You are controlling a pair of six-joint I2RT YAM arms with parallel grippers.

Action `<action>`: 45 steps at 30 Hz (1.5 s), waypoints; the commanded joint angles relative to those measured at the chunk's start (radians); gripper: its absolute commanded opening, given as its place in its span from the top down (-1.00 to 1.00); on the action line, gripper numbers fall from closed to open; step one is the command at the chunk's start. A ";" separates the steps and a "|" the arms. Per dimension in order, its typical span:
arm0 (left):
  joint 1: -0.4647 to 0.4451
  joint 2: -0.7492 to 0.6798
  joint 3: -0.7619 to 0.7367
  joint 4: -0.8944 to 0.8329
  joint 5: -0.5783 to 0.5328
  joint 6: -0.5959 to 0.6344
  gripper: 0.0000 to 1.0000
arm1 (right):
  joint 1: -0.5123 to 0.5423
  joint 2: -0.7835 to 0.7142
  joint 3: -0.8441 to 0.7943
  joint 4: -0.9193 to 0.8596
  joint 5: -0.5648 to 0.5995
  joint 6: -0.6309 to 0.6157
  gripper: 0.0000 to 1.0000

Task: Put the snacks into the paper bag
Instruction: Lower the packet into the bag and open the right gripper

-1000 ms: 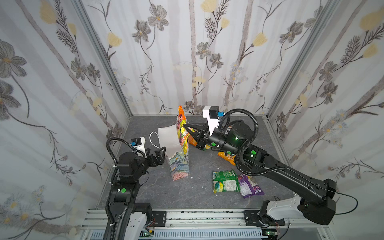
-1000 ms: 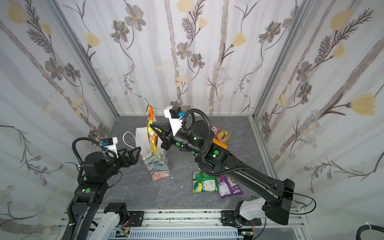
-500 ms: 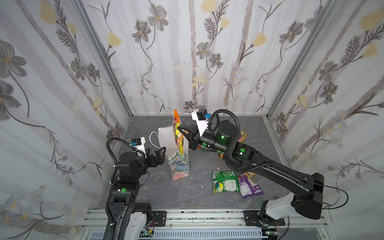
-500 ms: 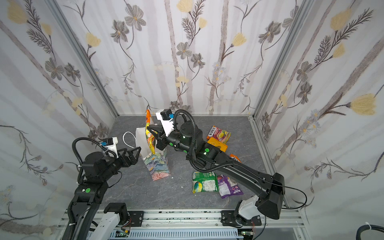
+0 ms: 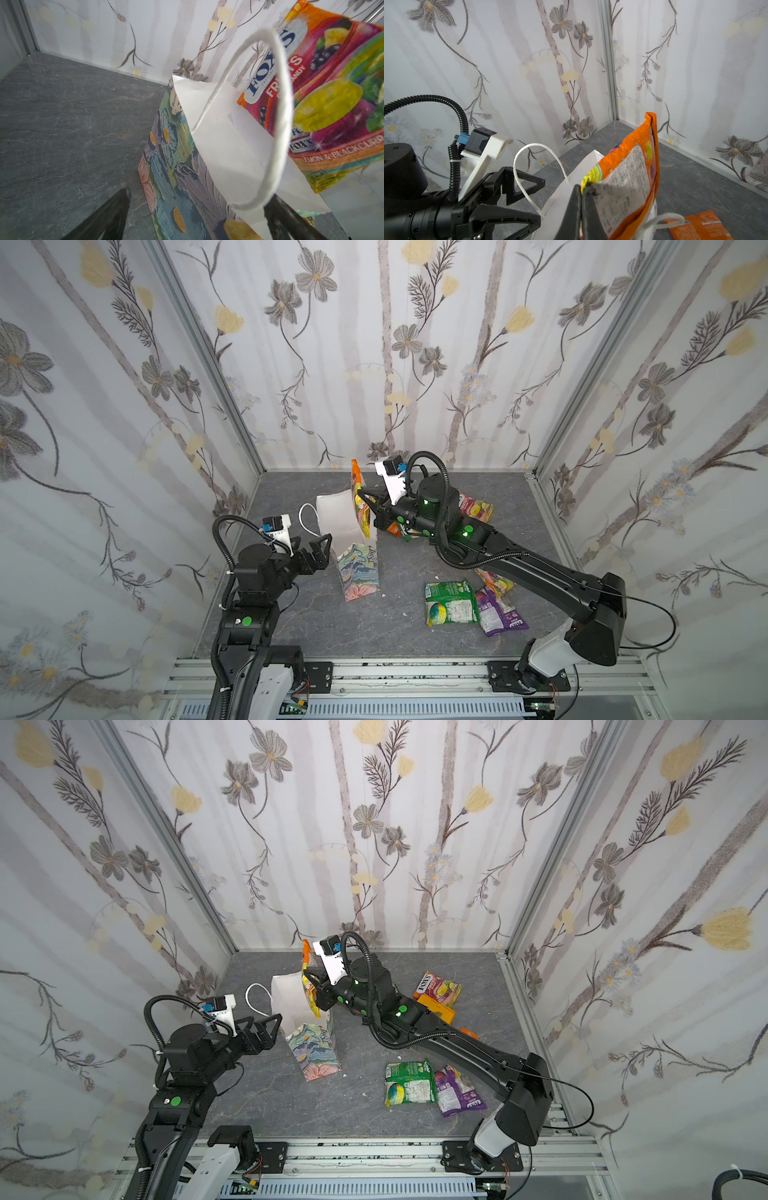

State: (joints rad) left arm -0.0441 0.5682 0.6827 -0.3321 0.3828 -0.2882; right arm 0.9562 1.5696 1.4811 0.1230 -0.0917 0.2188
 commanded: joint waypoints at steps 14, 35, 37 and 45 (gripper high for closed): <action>0.001 0.008 -0.005 0.041 0.012 0.005 -1.00 | 0.013 0.019 0.005 -0.038 0.115 -0.038 1.00; 0.001 0.019 -0.005 0.040 0.012 0.006 -1.00 | 0.061 -0.009 -0.046 -0.072 0.273 -0.064 0.96; 0.001 0.019 -0.005 0.041 0.012 0.006 -1.00 | 0.067 -0.018 -0.051 -0.071 0.281 -0.063 0.98; 0.001 0.027 -0.004 0.039 0.008 0.006 -1.00 | 0.094 -0.054 -0.058 -0.072 0.316 -0.067 0.98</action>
State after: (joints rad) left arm -0.0441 0.5938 0.6823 -0.3321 0.3931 -0.2878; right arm 1.0470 1.5261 1.4261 0.0097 0.1947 0.1646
